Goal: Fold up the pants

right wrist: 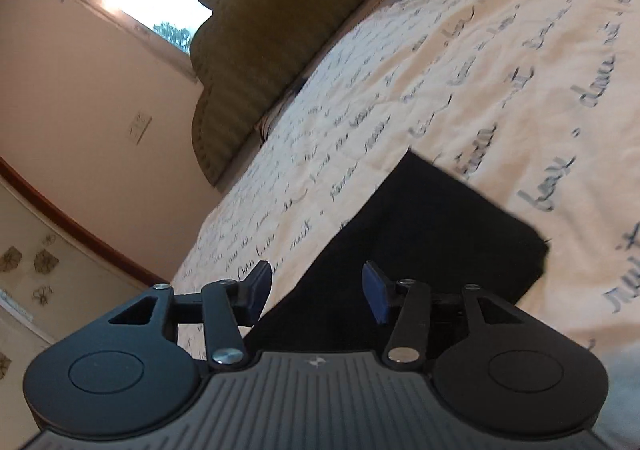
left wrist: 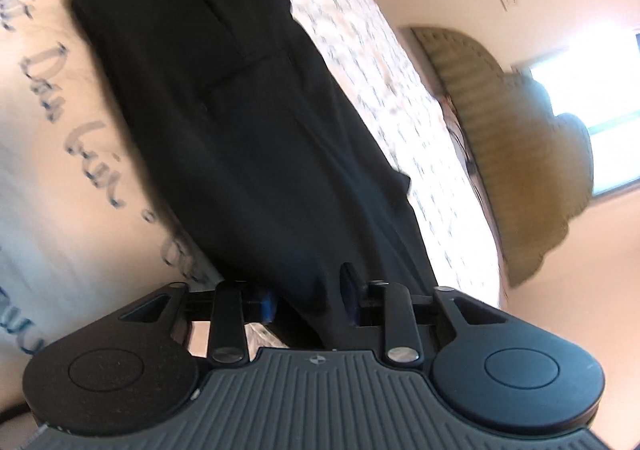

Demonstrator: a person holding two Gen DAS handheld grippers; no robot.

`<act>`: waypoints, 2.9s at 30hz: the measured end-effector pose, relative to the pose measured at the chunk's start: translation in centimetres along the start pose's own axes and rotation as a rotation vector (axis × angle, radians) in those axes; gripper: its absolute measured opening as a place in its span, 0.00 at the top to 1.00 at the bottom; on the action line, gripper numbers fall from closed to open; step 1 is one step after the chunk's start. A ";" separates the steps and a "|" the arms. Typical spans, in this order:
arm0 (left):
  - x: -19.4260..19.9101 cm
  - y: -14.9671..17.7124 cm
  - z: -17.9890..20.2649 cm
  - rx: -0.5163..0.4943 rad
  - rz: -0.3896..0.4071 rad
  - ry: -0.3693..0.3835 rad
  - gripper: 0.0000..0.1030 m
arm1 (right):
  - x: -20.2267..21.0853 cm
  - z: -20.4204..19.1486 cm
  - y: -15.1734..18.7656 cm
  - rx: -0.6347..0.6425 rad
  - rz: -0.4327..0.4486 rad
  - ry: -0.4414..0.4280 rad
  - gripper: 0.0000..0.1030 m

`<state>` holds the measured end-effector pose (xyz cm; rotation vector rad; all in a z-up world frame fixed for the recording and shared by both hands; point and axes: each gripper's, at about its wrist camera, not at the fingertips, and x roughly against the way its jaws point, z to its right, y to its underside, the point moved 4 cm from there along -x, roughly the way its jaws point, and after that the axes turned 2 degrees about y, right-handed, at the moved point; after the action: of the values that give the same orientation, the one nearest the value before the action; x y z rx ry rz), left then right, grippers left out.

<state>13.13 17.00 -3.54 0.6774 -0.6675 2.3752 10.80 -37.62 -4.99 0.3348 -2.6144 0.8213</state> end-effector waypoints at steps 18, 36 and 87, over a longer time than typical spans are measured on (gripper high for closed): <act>3.7 -4.1 -4.3 0.020 0.093 -0.002 0.72 | -1.5 1.4 1.9 0.081 0.013 -0.048 0.55; 6.2 -9.1 -8.9 0.080 0.235 -0.110 0.79 | -1.3 1.7 2.1 0.068 0.023 -0.072 0.54; 1.3 5.8 11.7 -0.849 0.267 -0.063 0.33 | 9.0 5.7 0.6 -0.200 0.140 0.046 0.32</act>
<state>12.08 6.49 4.24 0.2885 -1.7290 1.9942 0.92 -41.49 -5.81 0.0776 -2.6712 0.5959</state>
